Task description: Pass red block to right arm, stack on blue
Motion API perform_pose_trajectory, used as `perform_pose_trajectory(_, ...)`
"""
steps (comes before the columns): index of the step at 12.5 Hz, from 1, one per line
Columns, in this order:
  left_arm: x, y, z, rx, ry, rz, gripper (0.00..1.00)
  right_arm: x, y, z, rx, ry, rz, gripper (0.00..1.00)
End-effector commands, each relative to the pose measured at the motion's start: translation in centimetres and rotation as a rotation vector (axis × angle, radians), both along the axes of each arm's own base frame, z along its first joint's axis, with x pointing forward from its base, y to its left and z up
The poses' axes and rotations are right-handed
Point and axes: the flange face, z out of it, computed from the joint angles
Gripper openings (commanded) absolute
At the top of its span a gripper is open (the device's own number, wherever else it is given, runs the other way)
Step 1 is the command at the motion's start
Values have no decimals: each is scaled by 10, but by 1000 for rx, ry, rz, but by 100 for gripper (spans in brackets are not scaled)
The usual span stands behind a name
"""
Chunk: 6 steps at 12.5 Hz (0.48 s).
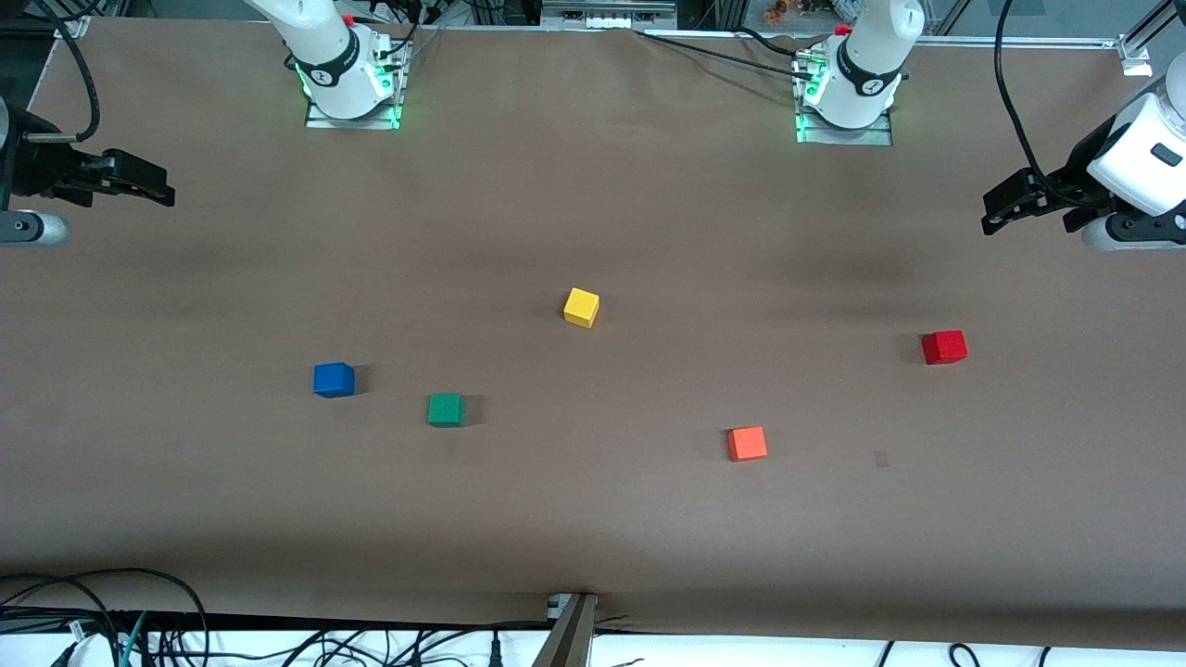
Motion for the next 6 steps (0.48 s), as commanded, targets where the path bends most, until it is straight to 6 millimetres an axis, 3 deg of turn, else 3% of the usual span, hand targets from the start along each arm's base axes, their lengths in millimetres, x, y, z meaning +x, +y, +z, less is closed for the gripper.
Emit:
perform_pose_trajectory(1,-5,-4,2,-7,-6,-20,100,1,-3,5,-9,-11,11,100)
perform_pose_trajectory(6,1,-12,-9,-4,27,-31,100,2,-3,6,-9,-13,10,100)
